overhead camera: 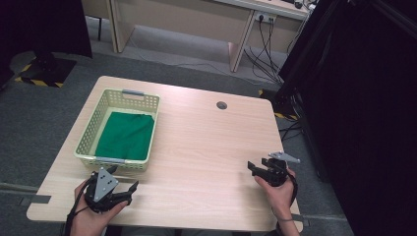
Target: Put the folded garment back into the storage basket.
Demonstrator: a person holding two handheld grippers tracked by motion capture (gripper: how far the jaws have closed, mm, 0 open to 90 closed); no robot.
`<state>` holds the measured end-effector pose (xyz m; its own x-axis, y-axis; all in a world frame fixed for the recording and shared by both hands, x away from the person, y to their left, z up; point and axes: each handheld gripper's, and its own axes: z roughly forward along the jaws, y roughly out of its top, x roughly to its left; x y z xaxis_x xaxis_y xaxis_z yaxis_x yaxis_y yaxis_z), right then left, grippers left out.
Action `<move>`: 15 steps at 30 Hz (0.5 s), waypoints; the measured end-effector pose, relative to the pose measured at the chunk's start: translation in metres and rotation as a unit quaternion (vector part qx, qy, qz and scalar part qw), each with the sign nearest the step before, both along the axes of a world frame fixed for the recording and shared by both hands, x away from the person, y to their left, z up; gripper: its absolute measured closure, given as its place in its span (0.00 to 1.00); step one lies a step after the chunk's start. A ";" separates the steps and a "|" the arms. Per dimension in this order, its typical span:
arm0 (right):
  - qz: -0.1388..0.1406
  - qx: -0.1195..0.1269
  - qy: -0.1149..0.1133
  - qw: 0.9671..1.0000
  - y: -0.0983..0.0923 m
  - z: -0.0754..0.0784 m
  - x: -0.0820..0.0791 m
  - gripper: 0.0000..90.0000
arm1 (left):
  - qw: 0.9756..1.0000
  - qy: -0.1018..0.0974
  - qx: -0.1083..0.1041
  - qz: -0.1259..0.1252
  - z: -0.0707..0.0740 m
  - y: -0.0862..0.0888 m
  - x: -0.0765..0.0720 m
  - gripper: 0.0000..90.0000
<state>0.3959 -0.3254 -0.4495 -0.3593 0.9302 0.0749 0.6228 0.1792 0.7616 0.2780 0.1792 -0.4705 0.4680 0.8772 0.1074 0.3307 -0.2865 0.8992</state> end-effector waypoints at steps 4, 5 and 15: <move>0.000 0.000 0.001 1.000 -0.001 -0.002 -0.003 0.36 | 1.000 0.000 0.000 0.001 -0.001 0.000 0.000 0.19; 0.001 -0.001 0.001 1.000 -0.002 -0.003 -0.004 0.36 | 1.000 0.001 0.000 0.001 -0.002 0.000 0.001 0.19; -0.001 0.002 0.004 1.000 -0.006 -0.009 -0.010 0.35 | 1.000 0.004 0.001 0.005 -0.006 0.002 0.001 0.19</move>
<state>0.3854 -0.3312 -0.4588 -0.3570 0.9306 0.0804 0.6286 0.1757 0.7576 0.2793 0.1814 -0.4765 0.4604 0.8816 0.1044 0.3414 -0.2844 0.8959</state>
